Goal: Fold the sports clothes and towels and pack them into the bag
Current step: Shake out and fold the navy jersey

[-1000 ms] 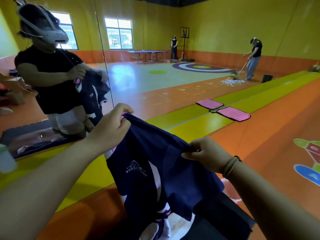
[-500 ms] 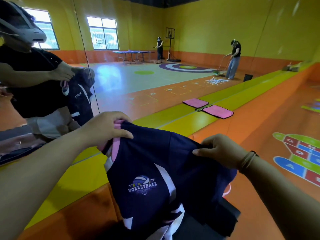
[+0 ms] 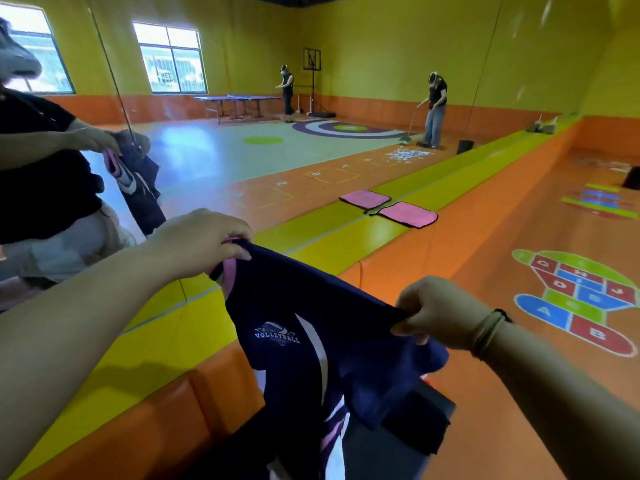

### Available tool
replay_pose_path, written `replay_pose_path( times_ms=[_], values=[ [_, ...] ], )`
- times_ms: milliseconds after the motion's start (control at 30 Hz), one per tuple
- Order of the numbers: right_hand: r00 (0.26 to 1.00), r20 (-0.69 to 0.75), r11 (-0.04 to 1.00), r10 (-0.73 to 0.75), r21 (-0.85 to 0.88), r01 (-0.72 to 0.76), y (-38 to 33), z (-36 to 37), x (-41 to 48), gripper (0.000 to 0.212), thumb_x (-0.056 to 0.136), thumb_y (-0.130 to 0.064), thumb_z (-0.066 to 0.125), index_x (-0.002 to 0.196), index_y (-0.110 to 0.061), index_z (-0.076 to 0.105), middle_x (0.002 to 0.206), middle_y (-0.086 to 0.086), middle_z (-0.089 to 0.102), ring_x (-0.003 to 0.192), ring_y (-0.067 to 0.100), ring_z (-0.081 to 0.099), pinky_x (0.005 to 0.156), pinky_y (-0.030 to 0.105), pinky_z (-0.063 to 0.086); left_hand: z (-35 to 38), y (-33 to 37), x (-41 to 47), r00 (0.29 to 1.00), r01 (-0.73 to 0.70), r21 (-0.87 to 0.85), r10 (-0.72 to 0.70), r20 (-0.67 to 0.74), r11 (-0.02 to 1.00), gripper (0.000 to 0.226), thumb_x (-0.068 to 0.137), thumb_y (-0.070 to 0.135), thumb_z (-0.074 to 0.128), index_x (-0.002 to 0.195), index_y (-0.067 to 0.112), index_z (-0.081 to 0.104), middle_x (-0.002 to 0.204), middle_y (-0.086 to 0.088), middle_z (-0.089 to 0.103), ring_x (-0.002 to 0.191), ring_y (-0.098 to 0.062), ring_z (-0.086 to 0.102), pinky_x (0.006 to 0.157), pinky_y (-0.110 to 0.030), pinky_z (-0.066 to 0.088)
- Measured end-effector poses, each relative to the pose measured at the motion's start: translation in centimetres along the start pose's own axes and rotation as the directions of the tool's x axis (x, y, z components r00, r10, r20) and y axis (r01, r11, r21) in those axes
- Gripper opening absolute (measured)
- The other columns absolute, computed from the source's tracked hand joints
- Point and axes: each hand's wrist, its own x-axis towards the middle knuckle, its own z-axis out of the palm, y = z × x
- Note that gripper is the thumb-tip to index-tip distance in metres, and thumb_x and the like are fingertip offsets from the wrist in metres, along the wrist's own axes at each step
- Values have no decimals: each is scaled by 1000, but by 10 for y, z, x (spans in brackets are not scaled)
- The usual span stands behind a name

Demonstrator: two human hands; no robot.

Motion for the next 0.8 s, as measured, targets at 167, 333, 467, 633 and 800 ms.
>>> replay_pose_path(
  times_ms=[167,333,467,633,800],
  values=[
    [991,96,991,96,80,-104,14,8,8,8,88,-11,60,86,-7,66,65,10,67,60,19,66,53,25,55,6,17,15,999,48,-39,-47,25,998,7,84,36,66,80,34,61,47,32,54,54,-4,57,70,-32,51],
    [974,108,944,200,244,-221,38,4,25,9,91,-9,57,85,-5,62,66,12,67,61,17,68,45,18,49,26,29,46,990,141,-308,-127,65,941,10,86,14,64,83,23,62,56,-12,65,46,-23,65,43,-22,48],
    [964,10,888,265,387,-248,66,-11,46,11,88,-6,61,90,4,65,79,22,71,74,29,70,62,31,59,43,41,89,985,173,-479,-165,59,861,11,89,6,60,85,17,61,68,-9,65,53,-26,68,48,-37,54],
    [918,-229,891,325,401,-216,112,-52,82,15,80,-7,70,66,-10,64,71,19,71,71,33,70,73,45,58,59,73,164,984,132,-611,-177,-13,780,14,89,3,60,83,16,61,86,-26,65,75,-35,69,64,-43,54],
    [775,-520,917,359,351,-189,156,-120,114,22,76,-14,74,61,-20,60,67,11,68,74,34,67,70,44,55,53,114,238,976,-27,-678,-126,-176,734,26,89,2,58,79,26,59,80,-7,66,69,-16,69,79,-45,56]
  ],
)
